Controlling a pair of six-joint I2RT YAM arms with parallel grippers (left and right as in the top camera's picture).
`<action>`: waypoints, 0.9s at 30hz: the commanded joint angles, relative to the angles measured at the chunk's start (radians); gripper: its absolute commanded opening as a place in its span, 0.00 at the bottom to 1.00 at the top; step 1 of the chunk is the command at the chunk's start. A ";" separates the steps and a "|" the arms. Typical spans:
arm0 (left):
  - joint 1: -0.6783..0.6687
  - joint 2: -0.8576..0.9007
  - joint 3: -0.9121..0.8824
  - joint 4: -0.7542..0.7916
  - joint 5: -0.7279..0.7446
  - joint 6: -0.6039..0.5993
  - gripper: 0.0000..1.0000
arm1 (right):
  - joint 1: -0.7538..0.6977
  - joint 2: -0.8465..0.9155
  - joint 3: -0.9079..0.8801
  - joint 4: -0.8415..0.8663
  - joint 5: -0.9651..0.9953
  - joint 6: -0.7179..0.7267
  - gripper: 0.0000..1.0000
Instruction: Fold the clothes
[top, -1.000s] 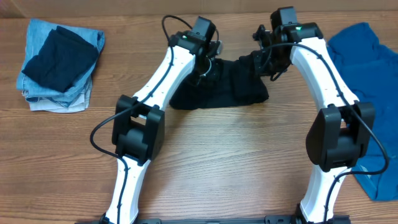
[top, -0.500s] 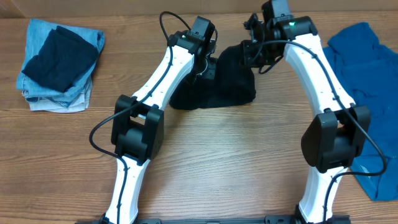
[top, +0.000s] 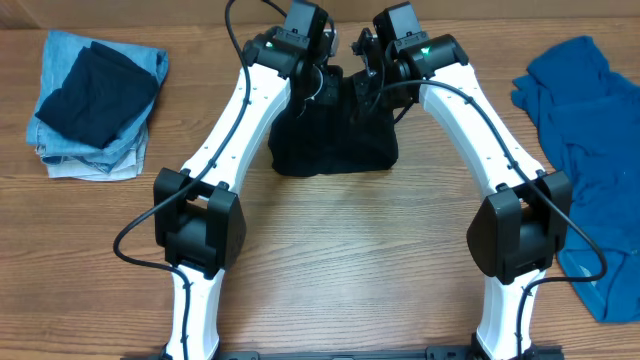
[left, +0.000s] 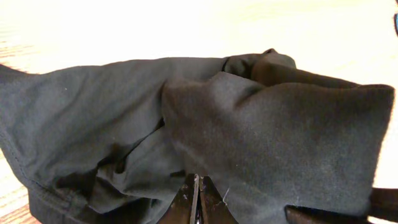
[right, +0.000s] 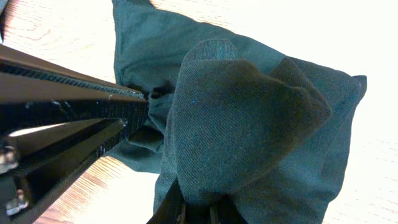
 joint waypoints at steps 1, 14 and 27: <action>-0.004 0.059 0.004 -0.033 -0.029 -0.050 0.04 | -0.004 0.000 0.038 0.007 -0.002 0.008 0.04; -0.045 0.216 0.008 0.107 0.287 -0.090 0.04 | -0.017 0.000 0.038 -0.023 -0.002 0.008 0.04; 0.024 0.186 0.008 0.099 0.280 -0.031 0.04 | -0.013 0.000 0.038 -0.018 -0.002 0.008 0.04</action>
